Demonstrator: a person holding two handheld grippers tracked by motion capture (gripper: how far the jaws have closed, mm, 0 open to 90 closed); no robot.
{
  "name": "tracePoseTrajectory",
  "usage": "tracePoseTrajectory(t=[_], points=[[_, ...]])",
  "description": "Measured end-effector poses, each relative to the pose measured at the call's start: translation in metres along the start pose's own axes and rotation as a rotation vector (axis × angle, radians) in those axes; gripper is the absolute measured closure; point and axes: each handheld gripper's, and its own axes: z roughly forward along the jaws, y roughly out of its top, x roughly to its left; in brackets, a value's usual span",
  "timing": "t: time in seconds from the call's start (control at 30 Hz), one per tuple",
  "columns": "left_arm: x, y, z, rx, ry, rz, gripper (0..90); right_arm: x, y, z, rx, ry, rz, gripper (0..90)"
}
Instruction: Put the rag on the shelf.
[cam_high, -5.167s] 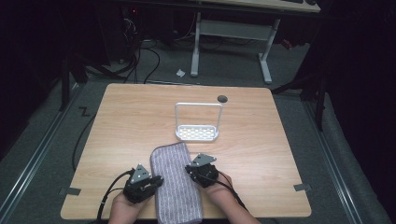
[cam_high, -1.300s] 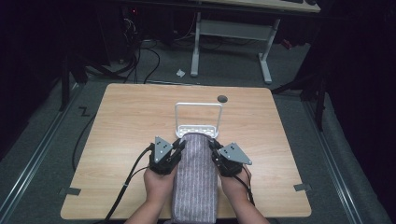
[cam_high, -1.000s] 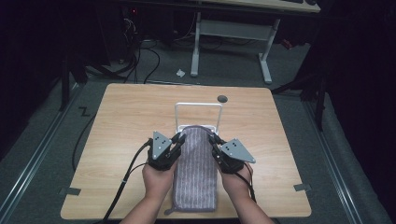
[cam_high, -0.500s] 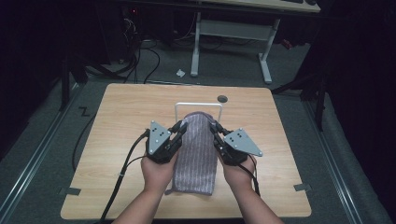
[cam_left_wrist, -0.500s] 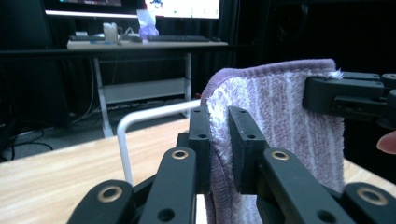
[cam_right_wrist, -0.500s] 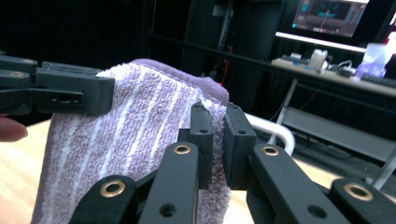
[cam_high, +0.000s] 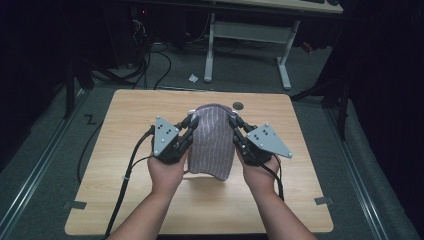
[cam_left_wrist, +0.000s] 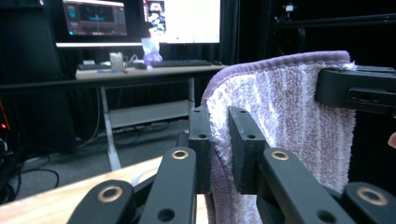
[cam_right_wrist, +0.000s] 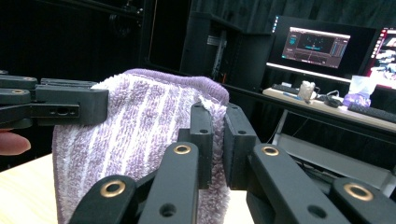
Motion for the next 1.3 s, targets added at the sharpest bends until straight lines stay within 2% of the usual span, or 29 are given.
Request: tracePoseTrajectory(t=[0.23, 0.4, 0.5, 0.57, 0.67, 0.73, 0.9, 1.0, 1.13, 1.3], points=[[0.007, 0.007, 0.008, 0.0, 0.009, 0.025, 80.3, -0.007, 0.011, 0.006, -0.005, -0.014, -0.012, 84.4], [0.011, 0.01, 0.017, 0.012, 0.005, 0.029, 80.3, -0.014, 0.014, 0.012, -0.004, -0.026, 0.001, 84.5], [0.014, 0.015, 0.025, 0.009, 0.011, 0.051, 80.3, -0.02, 0.014, 0.021, 0.01, -0.037, 0.015, 84.6], [0.017, 0.016, 0.028, 0.01, 0.008, 0.044, 80.3, -0.021, 0.014, 0.024, 0.012, -0.041, 0.017, 84.6], [0.025, 0.018, 0.039, 0.013, -0.003, 0.012, 80.4, -0.028, 0.016, 0.036, 0.013, -0.057, 0.017, 84.7], [0.028, 0.02, 0.051, 0.024, 0.01, 0.039, 80.4, -0.033, 0.017, 0.043, 0.008, -0.062, 0.026, 84.8], [0.031, 0.021, 0.063, 0.035, 0.024, 0.064, 80.3, -0.04, 0.017, 0.055, 0.007, -0.07, 0.027, 84.8], [0.036, 0.024, 0.073, 0.039, 0.035, 0.084, 80.3, -0.047, 0.018, 0.068, 0.005, -0.068, 0.038, 84.8], [0.043, 0.027, 0.081, 0.04, 0.045, 0.077, 80.3, -0.051, 0.019, 0.077, 0.004, -0.063, 0.047, 84.8], [0.049, 0.031, 0.095, 0.059, 0.069, 0.106, 80.3, -0.059, 0.018, 0.093, 0.019, -0.061, 0.052, 84.8]])
